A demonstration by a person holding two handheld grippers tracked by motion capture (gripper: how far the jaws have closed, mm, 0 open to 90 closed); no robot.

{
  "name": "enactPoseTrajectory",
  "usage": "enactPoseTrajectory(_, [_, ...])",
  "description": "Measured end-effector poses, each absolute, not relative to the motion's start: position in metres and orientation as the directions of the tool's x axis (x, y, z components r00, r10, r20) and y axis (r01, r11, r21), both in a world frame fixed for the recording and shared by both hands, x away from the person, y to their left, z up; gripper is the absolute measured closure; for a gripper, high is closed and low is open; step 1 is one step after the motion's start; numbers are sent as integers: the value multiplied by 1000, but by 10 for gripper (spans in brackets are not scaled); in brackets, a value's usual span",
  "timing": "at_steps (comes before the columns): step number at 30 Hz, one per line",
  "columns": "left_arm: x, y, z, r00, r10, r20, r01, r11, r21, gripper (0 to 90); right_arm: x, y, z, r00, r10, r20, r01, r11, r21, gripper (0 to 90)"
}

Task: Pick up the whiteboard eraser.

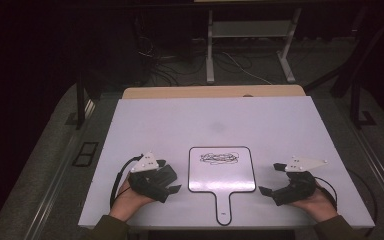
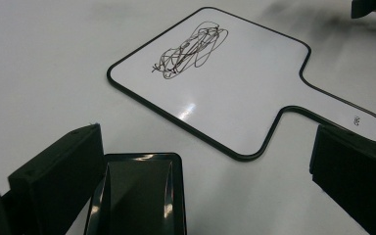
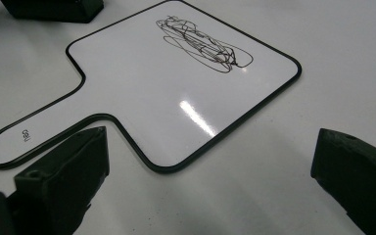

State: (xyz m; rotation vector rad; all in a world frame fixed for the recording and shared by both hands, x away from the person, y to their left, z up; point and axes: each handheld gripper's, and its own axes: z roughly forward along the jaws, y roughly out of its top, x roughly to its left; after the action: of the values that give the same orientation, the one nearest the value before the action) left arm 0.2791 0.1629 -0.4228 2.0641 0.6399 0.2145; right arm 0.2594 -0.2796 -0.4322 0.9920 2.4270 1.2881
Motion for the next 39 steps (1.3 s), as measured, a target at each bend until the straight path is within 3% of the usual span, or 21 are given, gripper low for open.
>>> enactPoseTrajectory(39, [290, 184, -413, 821, 569, -53, 380, -475, 794, 27, 258, -284, -433, -746, 653, 129, 465, 373, 803, 0])
